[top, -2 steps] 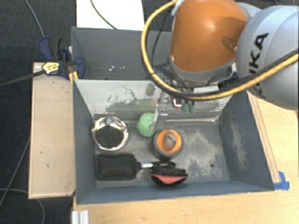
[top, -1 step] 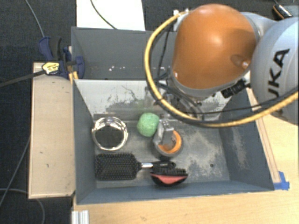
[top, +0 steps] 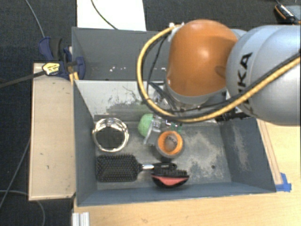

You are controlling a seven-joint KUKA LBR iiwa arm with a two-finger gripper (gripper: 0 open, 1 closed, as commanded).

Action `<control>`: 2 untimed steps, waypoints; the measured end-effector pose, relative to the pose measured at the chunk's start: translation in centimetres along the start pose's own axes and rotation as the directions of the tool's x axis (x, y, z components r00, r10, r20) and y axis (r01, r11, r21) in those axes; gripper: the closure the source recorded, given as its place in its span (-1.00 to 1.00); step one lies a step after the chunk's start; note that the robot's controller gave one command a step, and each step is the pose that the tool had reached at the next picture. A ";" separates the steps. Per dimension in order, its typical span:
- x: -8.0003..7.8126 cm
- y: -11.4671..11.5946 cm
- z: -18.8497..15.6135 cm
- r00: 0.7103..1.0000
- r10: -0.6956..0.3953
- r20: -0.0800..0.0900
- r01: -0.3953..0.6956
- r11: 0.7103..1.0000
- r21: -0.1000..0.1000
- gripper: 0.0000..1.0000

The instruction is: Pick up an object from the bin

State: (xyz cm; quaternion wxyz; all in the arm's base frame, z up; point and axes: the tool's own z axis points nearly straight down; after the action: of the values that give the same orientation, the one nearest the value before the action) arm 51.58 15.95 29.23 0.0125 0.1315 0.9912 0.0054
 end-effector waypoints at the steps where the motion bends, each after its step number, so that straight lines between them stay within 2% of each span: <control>1: 0.3 -0.1 1.6 0.996 0.084 -0.007 -0.084 0.996 0.005 -1.00; 2: 1.4 -1.9 4.2 0.983 -0.184 -0.003 0.184 0.983 0.001 -1.00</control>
Offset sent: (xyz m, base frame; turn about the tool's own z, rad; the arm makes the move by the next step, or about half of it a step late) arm -0.0210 -0.0182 -0.0523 -0.1999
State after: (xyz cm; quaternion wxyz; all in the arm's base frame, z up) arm 49.89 14.51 25.02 0.0117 0.0392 0.9992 0.0037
